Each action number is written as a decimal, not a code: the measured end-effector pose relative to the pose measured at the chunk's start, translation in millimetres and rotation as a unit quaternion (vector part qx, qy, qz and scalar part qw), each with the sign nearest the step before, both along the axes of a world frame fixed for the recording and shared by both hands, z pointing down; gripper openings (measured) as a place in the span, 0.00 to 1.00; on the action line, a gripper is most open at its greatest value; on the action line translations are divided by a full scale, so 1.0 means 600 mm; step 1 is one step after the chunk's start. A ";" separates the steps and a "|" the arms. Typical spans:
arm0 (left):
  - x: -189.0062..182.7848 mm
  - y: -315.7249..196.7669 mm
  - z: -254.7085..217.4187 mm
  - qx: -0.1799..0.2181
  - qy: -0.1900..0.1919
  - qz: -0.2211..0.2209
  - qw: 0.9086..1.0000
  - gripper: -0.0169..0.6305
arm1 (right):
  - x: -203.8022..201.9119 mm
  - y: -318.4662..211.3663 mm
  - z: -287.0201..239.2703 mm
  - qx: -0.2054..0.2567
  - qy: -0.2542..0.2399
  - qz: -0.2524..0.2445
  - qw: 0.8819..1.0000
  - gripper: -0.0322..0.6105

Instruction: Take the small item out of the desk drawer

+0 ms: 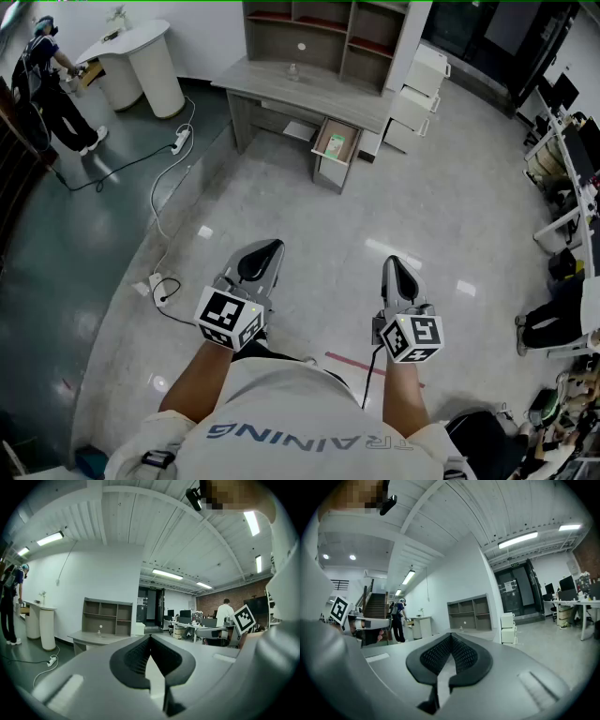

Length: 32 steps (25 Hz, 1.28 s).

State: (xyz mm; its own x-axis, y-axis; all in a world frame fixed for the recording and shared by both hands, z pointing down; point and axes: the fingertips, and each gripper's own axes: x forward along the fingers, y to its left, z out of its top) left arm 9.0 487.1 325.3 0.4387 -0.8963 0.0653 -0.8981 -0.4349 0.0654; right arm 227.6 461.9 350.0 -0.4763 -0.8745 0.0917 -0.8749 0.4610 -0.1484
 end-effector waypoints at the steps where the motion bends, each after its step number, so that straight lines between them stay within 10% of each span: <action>1: -0.003 0.000 0.001 -0.001 0.000 0.000 1.000 0.02 | -0.004 0.001 -0.001 0.002 0.003 -0.001 1.000 0.07; 18: -0.016 -0.019 0.017 -0.011 0.012 0.010 1.000 0.02 | -0.010 -0.008 0.025 -0.013 0.024 0.013 1.000 0.07; 32: -0.236 -0.197 0.010 -0.010 0.020 0.028 0.999 0.02 | -0.237 -0.175 0.006 -0.015 0.046 0.026 0.998 0.07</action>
